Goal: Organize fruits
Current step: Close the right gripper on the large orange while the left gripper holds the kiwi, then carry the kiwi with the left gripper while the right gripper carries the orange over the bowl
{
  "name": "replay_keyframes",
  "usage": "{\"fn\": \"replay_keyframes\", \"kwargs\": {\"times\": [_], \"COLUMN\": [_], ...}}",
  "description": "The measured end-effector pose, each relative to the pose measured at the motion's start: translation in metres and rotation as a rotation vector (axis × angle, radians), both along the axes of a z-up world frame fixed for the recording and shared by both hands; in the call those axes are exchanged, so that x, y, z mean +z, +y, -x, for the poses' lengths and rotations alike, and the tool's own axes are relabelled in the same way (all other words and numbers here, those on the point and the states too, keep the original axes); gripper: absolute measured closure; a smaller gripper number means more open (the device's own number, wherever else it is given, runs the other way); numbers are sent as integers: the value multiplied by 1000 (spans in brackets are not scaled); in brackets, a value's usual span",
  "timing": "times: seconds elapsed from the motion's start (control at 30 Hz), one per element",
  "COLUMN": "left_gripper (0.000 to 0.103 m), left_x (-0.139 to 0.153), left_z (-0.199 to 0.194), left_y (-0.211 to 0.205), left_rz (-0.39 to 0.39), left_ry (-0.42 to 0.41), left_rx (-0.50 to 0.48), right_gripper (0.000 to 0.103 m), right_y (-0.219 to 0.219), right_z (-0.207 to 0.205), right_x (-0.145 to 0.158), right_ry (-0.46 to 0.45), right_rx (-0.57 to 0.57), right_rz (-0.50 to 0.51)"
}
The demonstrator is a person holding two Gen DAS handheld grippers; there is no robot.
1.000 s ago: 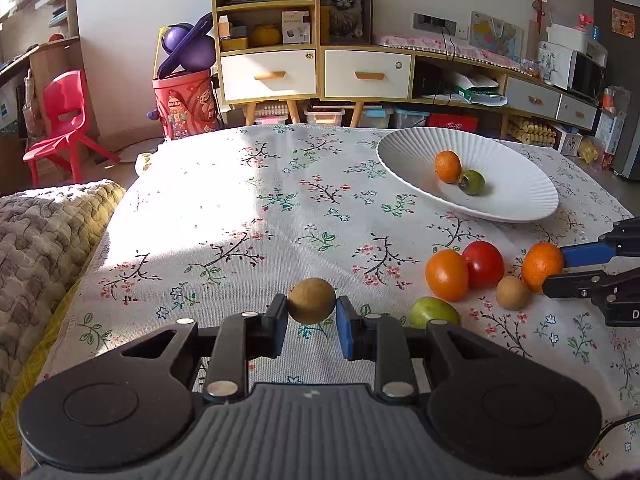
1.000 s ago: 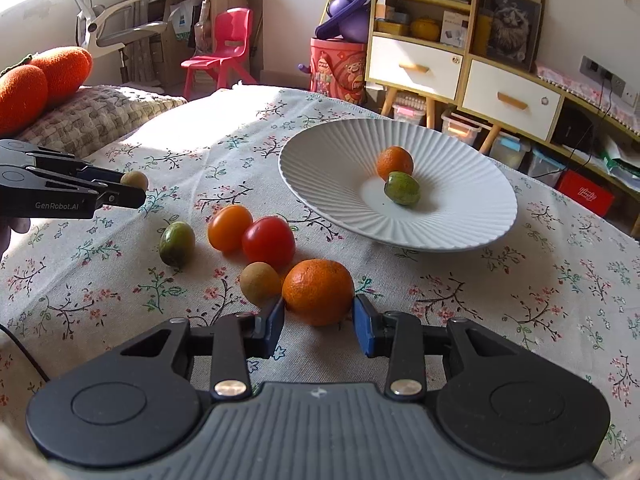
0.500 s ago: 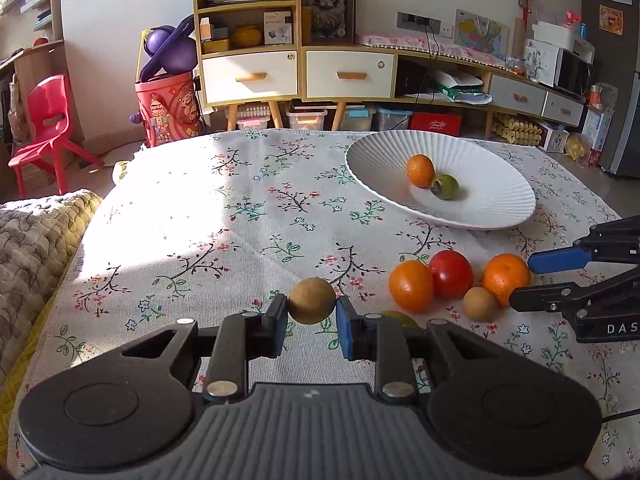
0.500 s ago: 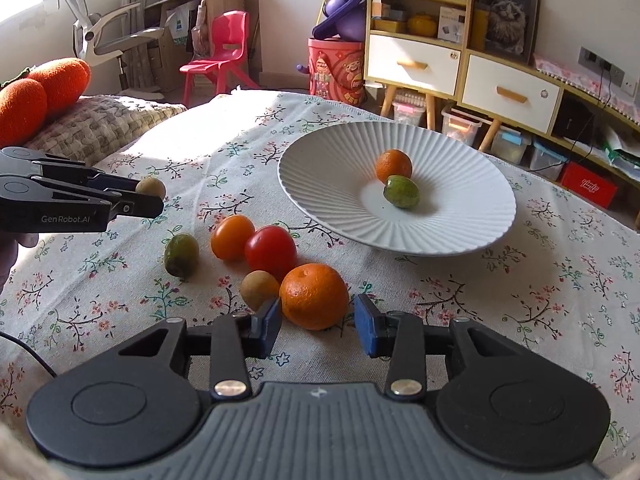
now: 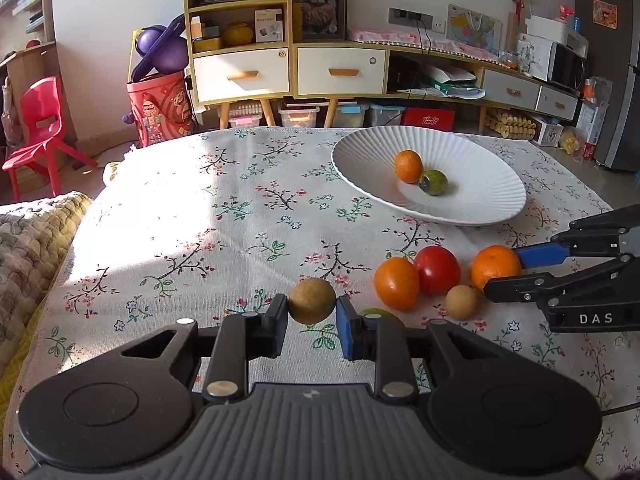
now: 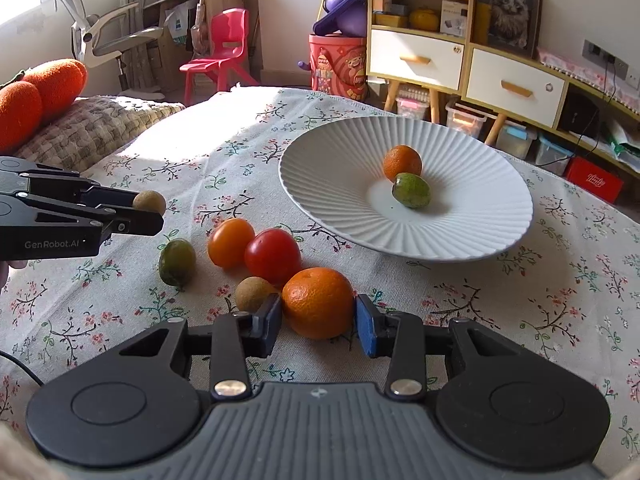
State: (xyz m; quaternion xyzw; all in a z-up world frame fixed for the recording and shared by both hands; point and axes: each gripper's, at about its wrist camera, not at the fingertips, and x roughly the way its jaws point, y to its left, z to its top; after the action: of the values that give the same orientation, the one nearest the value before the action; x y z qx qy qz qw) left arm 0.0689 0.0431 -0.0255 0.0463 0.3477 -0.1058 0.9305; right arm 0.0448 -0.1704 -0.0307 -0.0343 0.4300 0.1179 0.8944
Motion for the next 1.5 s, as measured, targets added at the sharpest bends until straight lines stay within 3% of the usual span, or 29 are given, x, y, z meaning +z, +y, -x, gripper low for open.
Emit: {"fn": "replay_keyframes", "kwargs": {"times": [0.53, 0.97, 1.5], "left_gripper": [94, 94, 94], "left_x": [20, 27, 17], "left_z": [-11, -33, -75], "left_y": [-26, -58, -91], "left_rz": [23, 26, 20], "left_ry": [-37, -54, -36], "left_rx": [-30, -68, -85], "right_gripper": [67, 67, 67], "right_y": [-9, -30, -49], "right_z": [-1, -18, -48], "right_x": [30, 34, 24], "right_ry": [-68, -101, -88], "right_rx": [-36, -129, -203], "right_rz": [-21, 0, 14]}}
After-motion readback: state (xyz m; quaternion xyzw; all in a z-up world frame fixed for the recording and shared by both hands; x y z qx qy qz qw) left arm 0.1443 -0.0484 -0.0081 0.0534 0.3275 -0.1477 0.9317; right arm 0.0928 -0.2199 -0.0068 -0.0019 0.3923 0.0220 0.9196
